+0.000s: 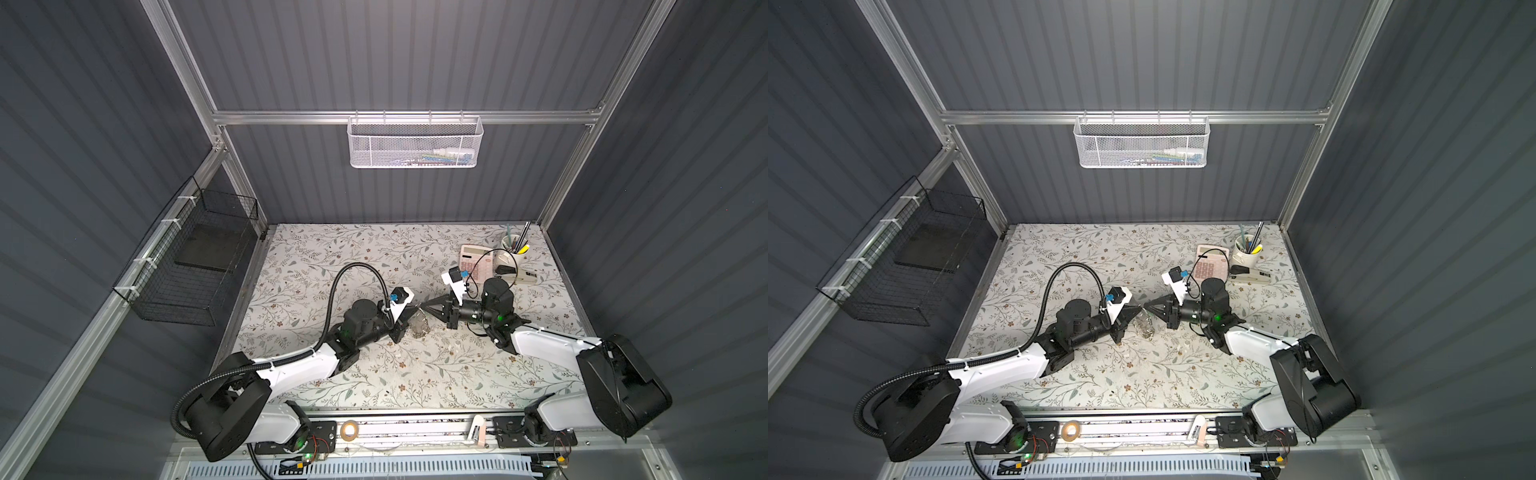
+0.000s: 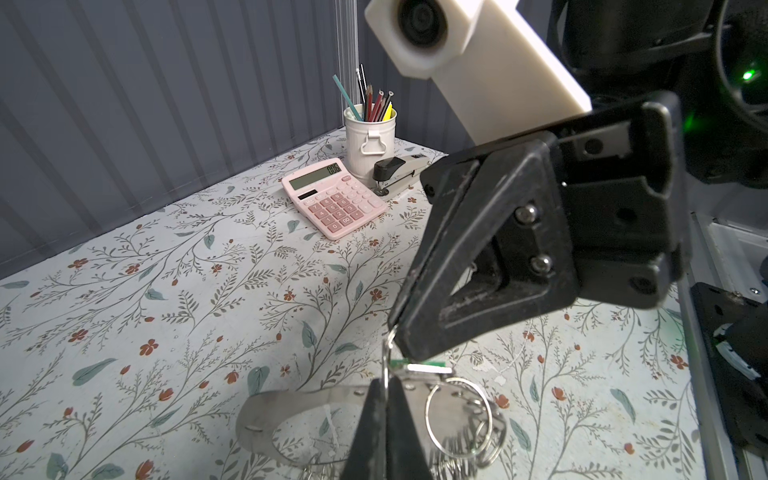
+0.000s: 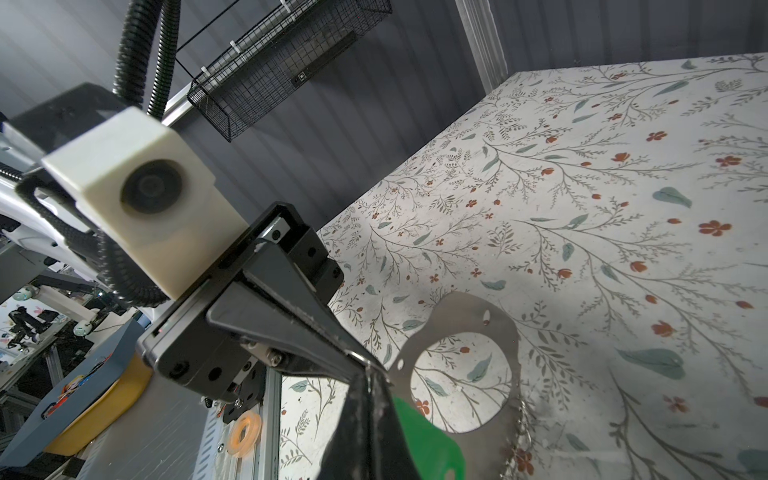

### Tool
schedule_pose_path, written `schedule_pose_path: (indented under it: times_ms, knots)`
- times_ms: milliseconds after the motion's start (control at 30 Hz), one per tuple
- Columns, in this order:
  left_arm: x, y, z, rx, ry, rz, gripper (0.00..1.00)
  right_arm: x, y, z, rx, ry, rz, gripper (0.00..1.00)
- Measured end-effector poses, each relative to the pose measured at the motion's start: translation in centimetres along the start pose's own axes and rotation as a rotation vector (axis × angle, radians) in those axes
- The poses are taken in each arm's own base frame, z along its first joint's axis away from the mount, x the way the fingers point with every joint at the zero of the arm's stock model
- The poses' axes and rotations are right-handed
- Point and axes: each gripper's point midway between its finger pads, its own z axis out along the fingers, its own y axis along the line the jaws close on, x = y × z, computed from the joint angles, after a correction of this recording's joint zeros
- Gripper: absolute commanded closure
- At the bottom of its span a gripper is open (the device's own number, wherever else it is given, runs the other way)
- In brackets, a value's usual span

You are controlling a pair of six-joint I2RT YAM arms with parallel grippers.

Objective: Put the keys on the keyring
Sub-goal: 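Bring the key's ring to the split ring held by the left gripper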

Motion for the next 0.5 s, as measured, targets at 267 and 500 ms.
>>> schedule_pose_path:
  times_ms: [267,500]
  knots:
    - [-0.06,0.07,0.0,-0.002,-0.002,-0.007,1.0,0.34,-0.66,-0.01,0.034,0.008,0.018,1.0]
    - [-0.08,0.13,0.0,-0.006,-0.002,-0.015,1.0,0.37,-0.77,0.03,0.041,0.013,0.023,1.0]
